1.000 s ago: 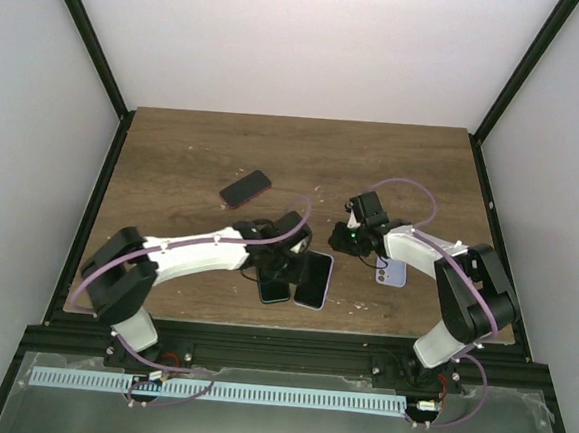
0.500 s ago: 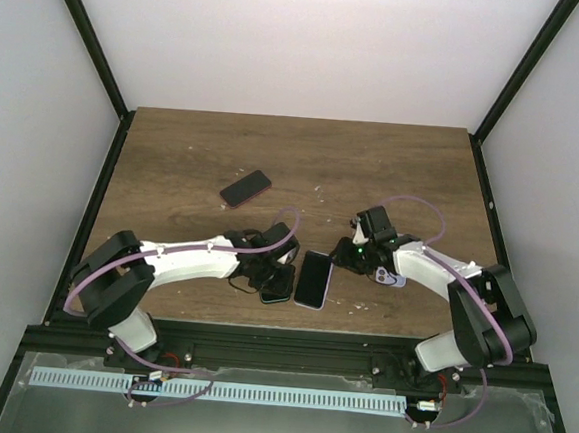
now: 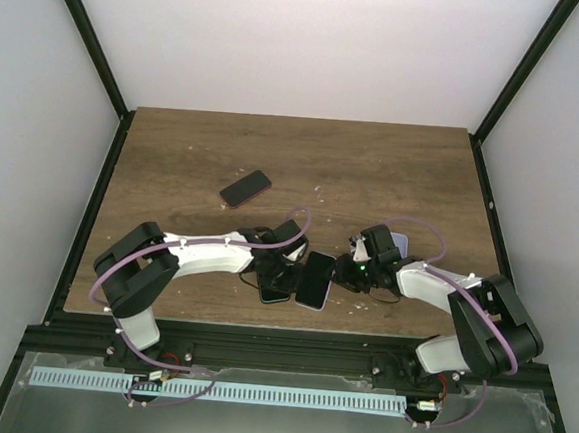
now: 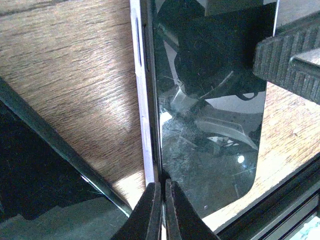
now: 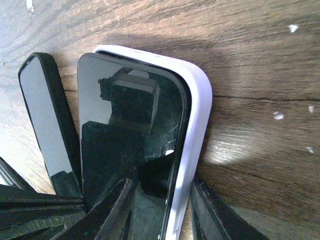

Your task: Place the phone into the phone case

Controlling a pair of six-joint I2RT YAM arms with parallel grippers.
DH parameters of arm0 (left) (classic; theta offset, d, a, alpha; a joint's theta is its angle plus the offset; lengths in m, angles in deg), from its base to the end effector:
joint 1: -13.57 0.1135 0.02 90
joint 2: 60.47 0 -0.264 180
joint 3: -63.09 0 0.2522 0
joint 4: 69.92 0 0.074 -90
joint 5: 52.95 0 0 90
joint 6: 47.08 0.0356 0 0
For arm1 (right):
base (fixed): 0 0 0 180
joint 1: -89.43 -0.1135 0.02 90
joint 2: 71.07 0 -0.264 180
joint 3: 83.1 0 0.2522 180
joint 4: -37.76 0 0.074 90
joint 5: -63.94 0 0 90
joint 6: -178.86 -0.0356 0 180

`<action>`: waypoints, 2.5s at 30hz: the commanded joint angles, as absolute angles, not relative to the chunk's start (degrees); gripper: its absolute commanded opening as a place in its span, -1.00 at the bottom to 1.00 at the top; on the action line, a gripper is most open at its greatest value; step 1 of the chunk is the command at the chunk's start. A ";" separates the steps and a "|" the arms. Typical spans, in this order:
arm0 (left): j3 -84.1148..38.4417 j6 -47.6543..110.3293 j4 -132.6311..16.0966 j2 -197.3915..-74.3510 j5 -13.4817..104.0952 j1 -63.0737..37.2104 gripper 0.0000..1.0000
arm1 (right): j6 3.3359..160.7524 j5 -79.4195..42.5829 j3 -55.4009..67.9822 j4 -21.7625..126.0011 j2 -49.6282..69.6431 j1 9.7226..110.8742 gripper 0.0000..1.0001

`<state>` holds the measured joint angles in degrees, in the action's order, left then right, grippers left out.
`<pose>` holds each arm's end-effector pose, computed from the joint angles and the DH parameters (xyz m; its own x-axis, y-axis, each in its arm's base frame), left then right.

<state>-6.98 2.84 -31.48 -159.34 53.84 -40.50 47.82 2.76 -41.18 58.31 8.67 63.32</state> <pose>0.1815 -0.2680 0.1532 -0.9554 0.2679 -0.1245 0.2949 0.8414 -0.4529 0.1966 0.1155 0.1291 -0.9789 0.1609 -0.1261 0.0400 0.7555 0.6539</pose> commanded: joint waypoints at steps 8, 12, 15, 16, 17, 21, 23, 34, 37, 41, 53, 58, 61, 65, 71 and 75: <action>-10.23 1.99 -36.13 -164.58 57.06 -40.66 -1.00 | 45.53 2.77 -42.92 52.17 10.71 61.06 -0.57; -10.33 1.31 -36.29 -165.11 57.14 -40.66 -1.00 | 47.61 -0.05 -40.26 52.82 13.76 61.02 -0.69; -9.53 0.13 -37.16 -165.66 57.45 -40.66 -1.00 | 48.93 -2.30 -39.88 51.49 15.42 61.05 -0.71; -9.16 -0.42 -37.77 -165.65 57.71 -40.69 -1.00 | 49.62 -2.79 -39.94 50.62 15.75 61.05 -0.72; -8.71 -1.01 -38.38 -165.43 58.11 -40.66 -0.97 | 50.41 -3.11 -40.02 49.71 16.09 61.16 -0.73; -8.06 -3.50 -40.26 -163.50 60.61 -40.61 -0.91 | 53.31 -3.93 -37.24 52.26 16.05 61.13 -0.71; -7.97 -4.18 -40.75 -162.63 61.71 -40.22 -0.89 | 53.82 -4.67 -35.84 54.94 14.36 61.12 -0.64; -6.88 -4.89 -40.93 -159.89 62.40 -37.19 -0.80 | 51.00 -5.19 -34.61 73.80 0.39 60.47 -0.59; -6.03 -4.64 -41.12 -159.36 62.00 -36.90 -0.76 | 47.72 -3.22 -37.20 73.31 -3.40 58.38 -0.87; -5.32 -4.65 -42.06 -159.47 62.60 -36.88 -0.76 | 43.74 -3.94 -39.23 72.95 -5.91 54.60 -0.99; -2.89 -4.72 -43.54 -159.53 64.45 -37.00 -0.76 | 38.32 -4.41 -42.73 65.10 -0.09 48.01 -0.99; -2.83 -5.17 -44.50 -161.56 65.81 -37.55 -0.77 | 37.47 -6.31 -45.75 62.78 4.00 47.92 -0.99; -3.45 -5.18 -44.40 -160.94 65.53 -37.68 -0.78 | 37.82 -7.99 -44.95 64.42 4.59 47.94 -0.99; -5.17 -4.79 -42.80 -160.37 64.95 -37.68 -0.77 | 38.46 -10.04 -40.85 68.47 0.81 47.93 -0.99; -4.86 -5.22 -41.80 -158.57 65.14 -37.67 -0.76 | 36.55 -8.91 -40.71 73.62 -5.82 47.93 -0.99; -4.47 -5.45 -42.06 -158.74 65.87 -37.67 -0.73 | 34.80 -8.20 -43.30 73.69 -8.29 47.81 -0.99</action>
